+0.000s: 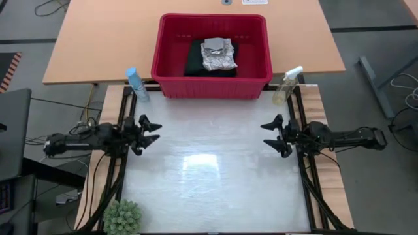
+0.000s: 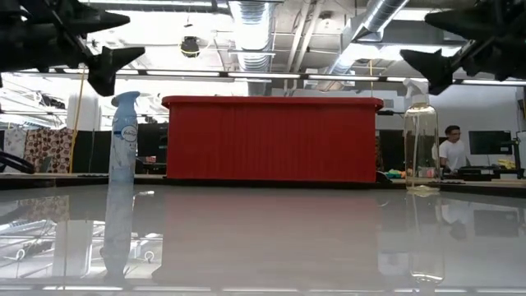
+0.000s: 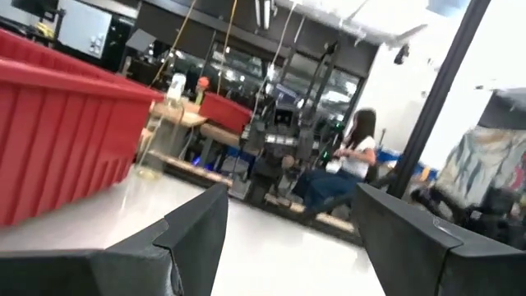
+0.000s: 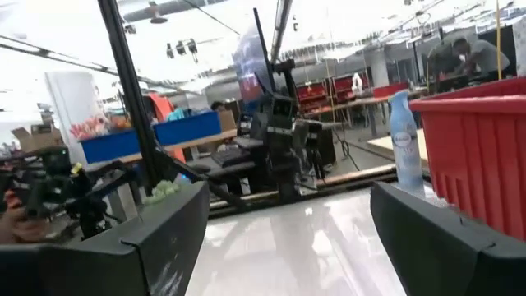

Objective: Fold laundry
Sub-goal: Return to Home Position

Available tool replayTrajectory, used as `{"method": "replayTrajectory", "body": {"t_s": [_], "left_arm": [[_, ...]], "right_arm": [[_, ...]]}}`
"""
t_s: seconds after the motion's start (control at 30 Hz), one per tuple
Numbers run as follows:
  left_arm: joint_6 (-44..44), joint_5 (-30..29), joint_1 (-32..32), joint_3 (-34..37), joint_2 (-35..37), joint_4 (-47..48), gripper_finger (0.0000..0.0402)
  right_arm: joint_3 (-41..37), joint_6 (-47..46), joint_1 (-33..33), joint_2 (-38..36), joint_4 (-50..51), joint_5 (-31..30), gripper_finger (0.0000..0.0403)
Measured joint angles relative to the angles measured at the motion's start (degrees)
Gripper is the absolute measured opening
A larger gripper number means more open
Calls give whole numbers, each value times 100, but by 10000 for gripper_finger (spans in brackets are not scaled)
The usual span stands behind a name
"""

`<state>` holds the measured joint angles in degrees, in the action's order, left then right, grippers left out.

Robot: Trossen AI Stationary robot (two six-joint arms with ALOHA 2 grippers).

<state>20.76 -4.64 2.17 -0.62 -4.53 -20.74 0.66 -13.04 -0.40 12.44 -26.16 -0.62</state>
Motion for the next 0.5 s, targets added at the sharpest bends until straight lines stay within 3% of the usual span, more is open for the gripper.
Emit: {"method": "replayTrajectory", "body": {"t_s": [0.27, 0.37, 0.5], "left_arm": [[-312, -1093, -913, 3, 6, 362, 249], [-249, -1086, -968, 4, 6, 366, 249], [-201, -646, -973, 5, 6, 531, 249]], "right_arm": [[-16, 425, -2, -51, 582, -38, 359], [-19, 442, -2, -49, 769, -66, 359], [-21, 445, -2, -49, 1083, -74, 359]]}}
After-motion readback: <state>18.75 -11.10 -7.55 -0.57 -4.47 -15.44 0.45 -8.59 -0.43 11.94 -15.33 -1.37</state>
